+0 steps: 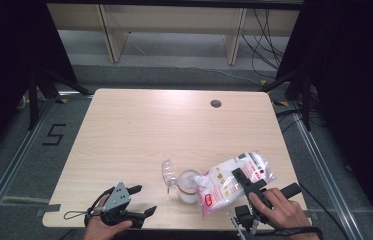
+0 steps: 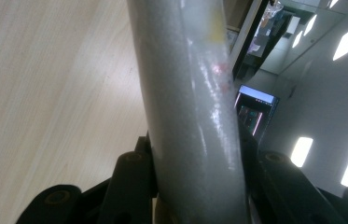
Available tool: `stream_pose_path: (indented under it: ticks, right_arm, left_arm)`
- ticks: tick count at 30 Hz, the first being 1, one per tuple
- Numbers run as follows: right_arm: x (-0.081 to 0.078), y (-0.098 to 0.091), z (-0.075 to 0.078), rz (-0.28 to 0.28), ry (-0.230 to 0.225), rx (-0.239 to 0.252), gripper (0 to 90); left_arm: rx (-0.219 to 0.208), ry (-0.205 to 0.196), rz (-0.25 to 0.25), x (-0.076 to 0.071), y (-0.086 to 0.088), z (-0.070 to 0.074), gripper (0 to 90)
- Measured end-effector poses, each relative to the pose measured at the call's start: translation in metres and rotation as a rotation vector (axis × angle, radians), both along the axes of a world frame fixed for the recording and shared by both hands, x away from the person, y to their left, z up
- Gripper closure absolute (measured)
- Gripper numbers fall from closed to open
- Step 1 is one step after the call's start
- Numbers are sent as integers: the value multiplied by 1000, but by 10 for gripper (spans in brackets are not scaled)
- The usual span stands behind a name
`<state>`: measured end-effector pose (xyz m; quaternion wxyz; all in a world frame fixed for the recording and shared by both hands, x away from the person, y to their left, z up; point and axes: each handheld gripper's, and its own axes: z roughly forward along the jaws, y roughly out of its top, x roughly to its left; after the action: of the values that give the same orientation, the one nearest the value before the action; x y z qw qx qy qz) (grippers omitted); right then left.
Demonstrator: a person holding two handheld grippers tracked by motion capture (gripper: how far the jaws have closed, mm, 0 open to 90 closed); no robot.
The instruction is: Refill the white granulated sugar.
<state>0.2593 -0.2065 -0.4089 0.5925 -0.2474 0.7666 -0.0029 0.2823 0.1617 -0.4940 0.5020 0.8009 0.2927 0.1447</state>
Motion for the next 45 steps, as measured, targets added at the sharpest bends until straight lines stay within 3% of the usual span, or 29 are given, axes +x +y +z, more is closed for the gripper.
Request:
stream_pose_path:
  ticks: [3,6,7,15,16,17,20,26,27,29,30,31,33,36,37,38,39,40,42,44,45]
  right_arm:
    - [0,1,1,6,3,-6,690]
    - [0,-2,-1,-14,26,30,693]
    - [2,-2,0,13,19,36,694]
    - [4,-8,-2,-28,73,98,700]
    - [5,-9,-3,-7,67,114,700]
    - [6,-8,0,8,59,82,701]
    - [6,-11,-3,-31,89,117,702]
    - [9,-13,-1,-4,97,132,703]
    - [9,-14,-2,-14,114,163,704]
    - [10,-15,-1,-1,115,165,704]
    - [9,-17,-3,-29,139,202,705]
    - [10,-17,-2,-7,126,187,705]
    - [10,-19,-3,-18,146,220,706]
    - [13,-22,-3,8,149,235,709]
    - [10,-25,-8,-56,187,314,709]
    - [14,-23,-4,-3,173,262,711]
    - [14,-24,-4,7,173,263,712]
    - [12,-26,-9,-38,201,316,713]
    - [15,-25,-5,3,188,284,714]
    - [16,-26,-7,12,202,316,716]
    - [16,-27,-10,-15,232,355,717]
  left_arm:
    - [0,0,0,0,0,0,172]
    - [-1,-2,3,0,0,0,172]
    - [0,-3,2,0,0,0,172]
    - [3,-4,0,0,0,0,172]
    - [-6,-5,2,0,0,-1,172]
    - [-5,-4,1,0,-1,-1,172]
    - [2,-4,-1,0,0,0,172]
    - [1,-3,1,0,0,0,172]
    - [3,-4,0,0,0,0,172]
    - [3,-3,0,0,0,0,172]
    - [1,2,-2,0,0,0,172]
    - [4,-4,0,0,0,0,172]
    - [2,-2,1,0,0,0,172]
    - [-3,0,0,0,0,-1,172]
    - [5,-1,-2,0,0,0,172]
    - [4,-1,-2,0,0,0,172]
    - [0,-2,-2,0,0,-1,172]
    - [-3,-2,-2,0,0,-1,172]
    - [-6,3,5,0,0,-1,172]
    - [-3,2,4,0,0,-1,172]
    - [1,2,1,0,0,0,172]
